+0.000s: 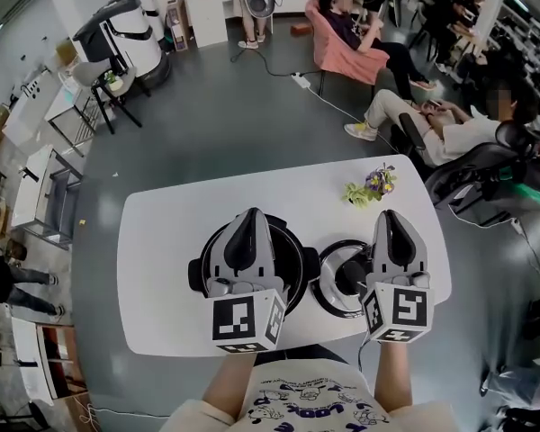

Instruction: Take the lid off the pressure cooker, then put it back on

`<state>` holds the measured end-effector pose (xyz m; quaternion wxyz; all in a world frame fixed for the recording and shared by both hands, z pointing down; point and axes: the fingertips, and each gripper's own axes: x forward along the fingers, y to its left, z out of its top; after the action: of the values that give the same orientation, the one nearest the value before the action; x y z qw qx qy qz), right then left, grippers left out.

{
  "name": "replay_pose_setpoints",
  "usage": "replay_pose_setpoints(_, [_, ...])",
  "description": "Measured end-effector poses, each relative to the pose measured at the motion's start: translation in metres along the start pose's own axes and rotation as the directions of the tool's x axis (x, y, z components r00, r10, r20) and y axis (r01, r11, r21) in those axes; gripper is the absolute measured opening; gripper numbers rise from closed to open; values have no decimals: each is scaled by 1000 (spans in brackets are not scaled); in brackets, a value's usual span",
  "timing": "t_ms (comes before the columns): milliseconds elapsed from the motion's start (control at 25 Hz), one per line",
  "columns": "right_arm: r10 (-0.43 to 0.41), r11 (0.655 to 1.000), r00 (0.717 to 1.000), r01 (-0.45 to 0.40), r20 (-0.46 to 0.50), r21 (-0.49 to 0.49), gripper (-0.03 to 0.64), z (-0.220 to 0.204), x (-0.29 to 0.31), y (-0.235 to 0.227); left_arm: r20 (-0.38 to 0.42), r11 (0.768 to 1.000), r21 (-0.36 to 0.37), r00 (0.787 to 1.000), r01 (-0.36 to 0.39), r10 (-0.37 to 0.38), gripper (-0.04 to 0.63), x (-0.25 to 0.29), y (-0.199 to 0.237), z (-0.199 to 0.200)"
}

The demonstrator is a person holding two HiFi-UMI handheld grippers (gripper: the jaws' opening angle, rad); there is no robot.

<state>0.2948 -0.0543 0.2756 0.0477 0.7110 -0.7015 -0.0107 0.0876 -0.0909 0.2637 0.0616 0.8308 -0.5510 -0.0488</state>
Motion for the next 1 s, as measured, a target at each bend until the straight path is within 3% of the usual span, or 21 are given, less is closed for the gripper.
replay_pose_setpoints(80, [-11,1000,1000,11,8,5,11,1,-2,-1,3,1000,5,1000,1,-1,14,0,-3,-1])
replay_pose_setpoints(1000, [-3,999,1000,3,-4,35,9,5,-5,-3,-8,1000,7,1000,23,-23,14,1,-6,4])
